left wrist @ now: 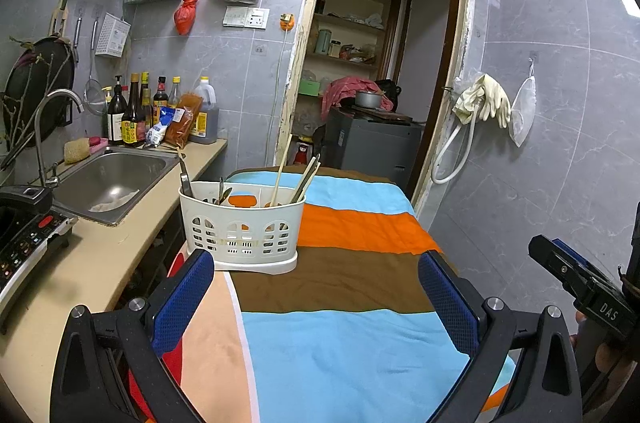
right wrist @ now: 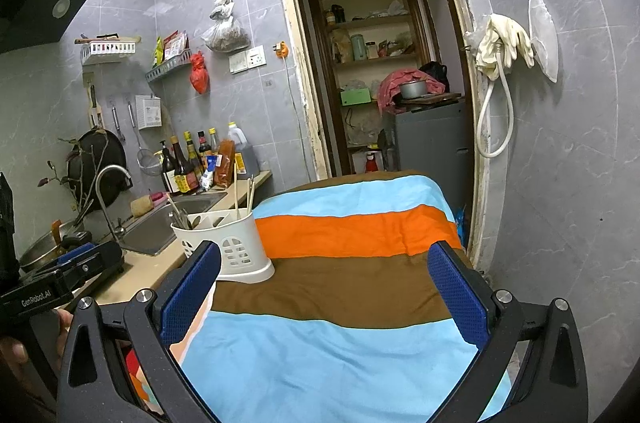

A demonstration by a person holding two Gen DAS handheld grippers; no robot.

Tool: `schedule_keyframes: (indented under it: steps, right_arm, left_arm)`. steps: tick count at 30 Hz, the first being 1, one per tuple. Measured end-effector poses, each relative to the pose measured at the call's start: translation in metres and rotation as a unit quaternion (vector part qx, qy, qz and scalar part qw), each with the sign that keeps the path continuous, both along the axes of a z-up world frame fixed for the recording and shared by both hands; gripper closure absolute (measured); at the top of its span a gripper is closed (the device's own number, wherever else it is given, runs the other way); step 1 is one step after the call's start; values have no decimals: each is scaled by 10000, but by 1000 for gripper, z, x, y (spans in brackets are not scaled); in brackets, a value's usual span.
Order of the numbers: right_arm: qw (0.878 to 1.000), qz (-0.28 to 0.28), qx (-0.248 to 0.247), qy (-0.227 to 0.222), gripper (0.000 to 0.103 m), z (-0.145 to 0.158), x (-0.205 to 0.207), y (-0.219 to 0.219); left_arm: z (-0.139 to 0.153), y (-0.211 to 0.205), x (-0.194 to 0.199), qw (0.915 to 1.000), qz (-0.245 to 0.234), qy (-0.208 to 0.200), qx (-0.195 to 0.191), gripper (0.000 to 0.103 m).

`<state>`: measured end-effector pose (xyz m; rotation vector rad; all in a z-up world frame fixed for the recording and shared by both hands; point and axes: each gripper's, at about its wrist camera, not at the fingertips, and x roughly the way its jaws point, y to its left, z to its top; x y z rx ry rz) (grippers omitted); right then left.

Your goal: Organize utensils

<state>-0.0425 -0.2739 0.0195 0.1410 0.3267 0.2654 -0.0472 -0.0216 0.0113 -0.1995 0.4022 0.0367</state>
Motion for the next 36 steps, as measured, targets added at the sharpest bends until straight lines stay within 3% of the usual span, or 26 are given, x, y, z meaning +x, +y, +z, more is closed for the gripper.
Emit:
schedule_keyframes:
  steps: [36]
  right_arm:
    - [9999, 48, 8, 114, 2, -9, 9, 13]
  left_arm:
    - [-1, 3, 0, 10000, 12, 40, -3, 0]
